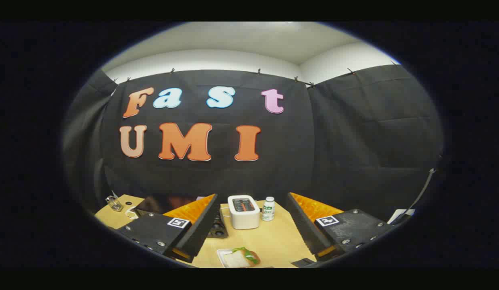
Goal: Open the toaster oven, put the food inside, and close the toaster oven door.
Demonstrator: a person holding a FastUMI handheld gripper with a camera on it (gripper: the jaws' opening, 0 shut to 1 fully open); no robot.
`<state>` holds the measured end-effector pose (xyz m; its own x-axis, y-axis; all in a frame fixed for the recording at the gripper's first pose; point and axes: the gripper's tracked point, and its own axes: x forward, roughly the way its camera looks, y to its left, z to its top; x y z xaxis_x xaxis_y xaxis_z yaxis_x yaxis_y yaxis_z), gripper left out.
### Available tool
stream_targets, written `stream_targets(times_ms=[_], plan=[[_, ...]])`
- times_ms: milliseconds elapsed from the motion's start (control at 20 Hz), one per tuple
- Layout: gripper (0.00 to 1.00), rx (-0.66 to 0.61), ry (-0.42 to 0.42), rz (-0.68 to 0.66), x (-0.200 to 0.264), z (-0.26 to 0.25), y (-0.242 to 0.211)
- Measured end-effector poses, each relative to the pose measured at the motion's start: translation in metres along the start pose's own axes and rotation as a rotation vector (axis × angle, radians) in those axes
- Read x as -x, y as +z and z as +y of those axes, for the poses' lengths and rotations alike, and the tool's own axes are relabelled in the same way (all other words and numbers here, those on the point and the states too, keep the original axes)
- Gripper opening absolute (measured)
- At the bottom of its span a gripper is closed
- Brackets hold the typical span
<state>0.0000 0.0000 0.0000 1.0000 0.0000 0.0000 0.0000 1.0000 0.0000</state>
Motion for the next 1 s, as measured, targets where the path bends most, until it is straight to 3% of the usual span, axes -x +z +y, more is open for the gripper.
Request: stream_targets(times_ms=[350, 600, 1000], plan=[[0.98, -0.035, 0.074, 0.025, 0.011, 0.035, -0.002], [0.98, 0.011, 0.071, 0.008, 0.016, 0.038, 0.001], [0.98, -0.062, 0.114, 0.009, 0.002, 0.075, 0.002]])
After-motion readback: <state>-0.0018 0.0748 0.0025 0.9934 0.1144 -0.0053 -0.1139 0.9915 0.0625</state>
